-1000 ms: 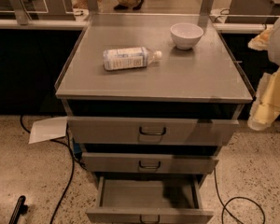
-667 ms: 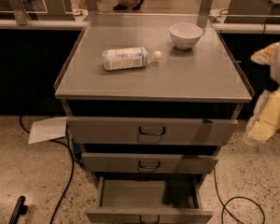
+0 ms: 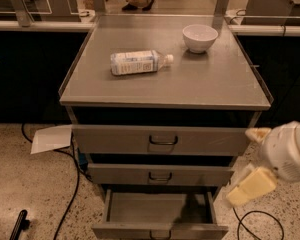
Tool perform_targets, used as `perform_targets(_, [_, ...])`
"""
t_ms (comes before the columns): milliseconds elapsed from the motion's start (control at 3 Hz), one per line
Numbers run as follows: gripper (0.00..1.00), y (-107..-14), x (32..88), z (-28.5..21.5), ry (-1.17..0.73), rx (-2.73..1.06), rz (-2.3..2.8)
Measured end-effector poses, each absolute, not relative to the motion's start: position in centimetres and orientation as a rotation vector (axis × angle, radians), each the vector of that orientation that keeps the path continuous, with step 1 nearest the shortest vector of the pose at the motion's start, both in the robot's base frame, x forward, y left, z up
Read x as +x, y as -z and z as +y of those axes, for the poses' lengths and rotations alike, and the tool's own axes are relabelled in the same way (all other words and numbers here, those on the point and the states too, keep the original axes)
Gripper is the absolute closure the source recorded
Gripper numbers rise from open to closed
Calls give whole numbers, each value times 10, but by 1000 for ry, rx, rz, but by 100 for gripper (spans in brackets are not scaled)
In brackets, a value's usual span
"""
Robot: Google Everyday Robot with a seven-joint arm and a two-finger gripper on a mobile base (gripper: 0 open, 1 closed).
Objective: Close bottom drawer
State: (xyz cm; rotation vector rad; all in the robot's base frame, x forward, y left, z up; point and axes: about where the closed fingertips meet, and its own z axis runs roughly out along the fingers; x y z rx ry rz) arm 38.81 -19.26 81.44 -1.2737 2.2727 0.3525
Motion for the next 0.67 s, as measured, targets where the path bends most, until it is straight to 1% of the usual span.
perform_targets(333, [19,-790,385,-191,-368,-1209,2291])
perform_targets(667, [42,-790,385,-191,-367,-1209,2291])
